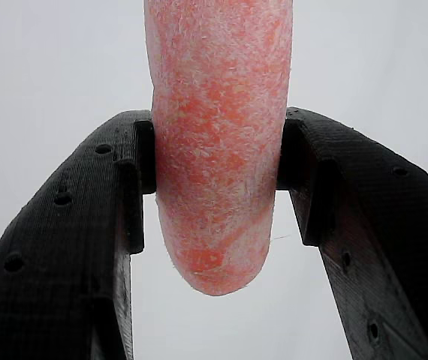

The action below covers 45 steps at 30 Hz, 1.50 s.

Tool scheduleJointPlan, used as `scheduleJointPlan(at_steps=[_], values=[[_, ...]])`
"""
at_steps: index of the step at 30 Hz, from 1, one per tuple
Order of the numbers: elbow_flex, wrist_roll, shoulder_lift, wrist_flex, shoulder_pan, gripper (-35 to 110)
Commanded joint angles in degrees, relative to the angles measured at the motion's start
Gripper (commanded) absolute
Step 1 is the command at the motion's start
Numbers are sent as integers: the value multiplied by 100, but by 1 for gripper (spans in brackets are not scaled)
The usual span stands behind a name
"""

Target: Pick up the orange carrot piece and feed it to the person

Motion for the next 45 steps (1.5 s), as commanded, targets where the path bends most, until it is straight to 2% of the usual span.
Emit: scheduleJointPlan(at_steps=[1, 24, 29, 37, 45], values=[[-888, -97, 571, 70, -246, -1], [-6636, -202, -3023, -9, -2505, -1], [-6794, -422, -3146, -9, -2856, -1], [-6688, -1714, -3226, -141, -3208, -1], [-6627, -1969, -3234, -2180, -3393, -2]])
